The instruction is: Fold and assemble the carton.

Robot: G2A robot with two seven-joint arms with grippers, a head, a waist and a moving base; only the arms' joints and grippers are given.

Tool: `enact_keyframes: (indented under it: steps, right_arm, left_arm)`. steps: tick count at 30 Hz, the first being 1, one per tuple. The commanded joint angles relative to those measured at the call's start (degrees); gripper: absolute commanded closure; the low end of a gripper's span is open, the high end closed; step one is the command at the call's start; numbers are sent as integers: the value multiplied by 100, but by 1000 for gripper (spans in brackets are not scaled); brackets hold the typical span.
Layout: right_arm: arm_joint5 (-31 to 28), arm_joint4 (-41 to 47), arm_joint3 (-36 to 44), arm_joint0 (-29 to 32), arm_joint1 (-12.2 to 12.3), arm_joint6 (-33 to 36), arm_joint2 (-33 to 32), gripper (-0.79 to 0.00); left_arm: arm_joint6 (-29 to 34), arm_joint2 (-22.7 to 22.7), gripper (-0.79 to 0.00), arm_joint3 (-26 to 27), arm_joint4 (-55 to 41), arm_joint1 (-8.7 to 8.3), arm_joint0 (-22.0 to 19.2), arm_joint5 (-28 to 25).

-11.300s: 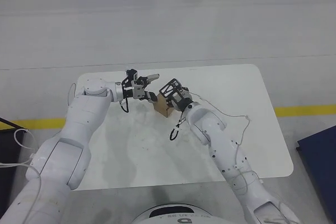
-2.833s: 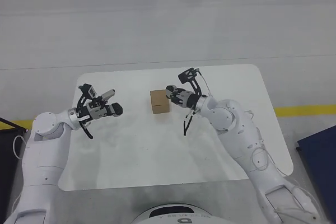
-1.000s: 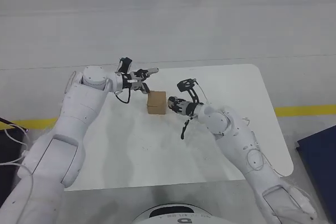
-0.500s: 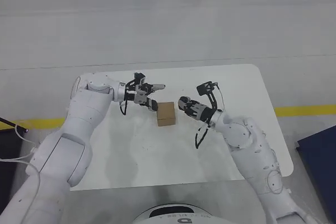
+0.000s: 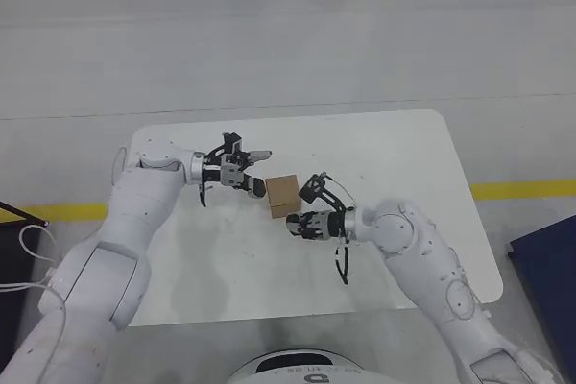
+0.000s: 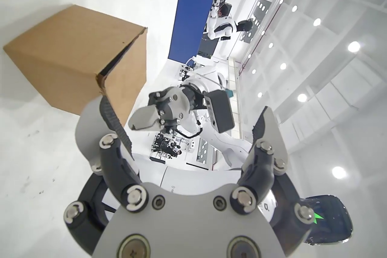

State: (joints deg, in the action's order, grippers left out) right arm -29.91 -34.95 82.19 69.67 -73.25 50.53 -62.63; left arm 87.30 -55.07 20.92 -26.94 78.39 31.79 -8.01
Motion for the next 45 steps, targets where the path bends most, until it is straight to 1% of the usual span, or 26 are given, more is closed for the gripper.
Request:
enact_keyframes:
  steps: [1, 3, 7, 12, 14, 16, 22, 26, 28, 31, 33, 38, 42, 45]
  right_arm:
    - [340, -398, -195, -154, -35, -260, 165, 0]
    - [516, -634, -276, -246, -48, -391, 249, 0]
    - [698, -744, -334, -326, -40, -624, 208, 0]
    - [1236, -984, -371, -364, -20, -989, 64, 0]
    - [1428, -939, -425, -422, -41, -1142, 77, 0]
    - [1533, -892, -561, -537, -74, -1271, 143, 0]
    - [1640, -532, -1143, -906, -189, -1690, 312, 0]
    - [1675, -477, -1228, -987, -222, -1804, 376, 0]
    - [1735, -444, -1218, -982, -233, -1823, 400, 0]
    - [1820, -421, -1246, -1015, -270, -1810, 518, 0]
    - [1838, -443, -1269, -1054, -294, -1800, 603, 0]
    - [1804, -408, -1248, -1098, -324, -1769, 700, 0]
    - [1899, -493, -1211, -1116, -338, -1771, 756, 0]
    - [1959, -478, -1143, -1081, -316, -1797, 648, 0]
  left_arm:
    - [18, -22, -785, 115, 58, -47, 68, 54]
    - [28, -34, -785, 214, 124, -86, 121, 110]
    - [28, -78, -785, 441, 163, -145, 239, 191]
    - [11, -110, -785, 695, 218, -201, 365, 274]
    - [-47, -154, -785, 721, 261, -241, 370, 264]
    - [-62, -289, -785, 699, 141, -297, 367, 233]
    - [0, -729, -785, 602, -23, -548, 341, 88]
    - [-471, -1066, -785, 570, -125, -718, 396, -111]
    - [-731, -1145, -785, 586, -137, -756, 424, -96]
    - [-1084, -1029, -785, 760, 86, -723, 422, -152]
    - [-1235, -906, -785, 858, 157, -661, 440, -178]
    - [-1241, -590, -785, 868, 156, -475, 382, -34]
    - [-1140, -437, -785, 716, 180, -386, 312, 0]
    - [-1060, -376, -785, 595, 172, -342, 270, -39]
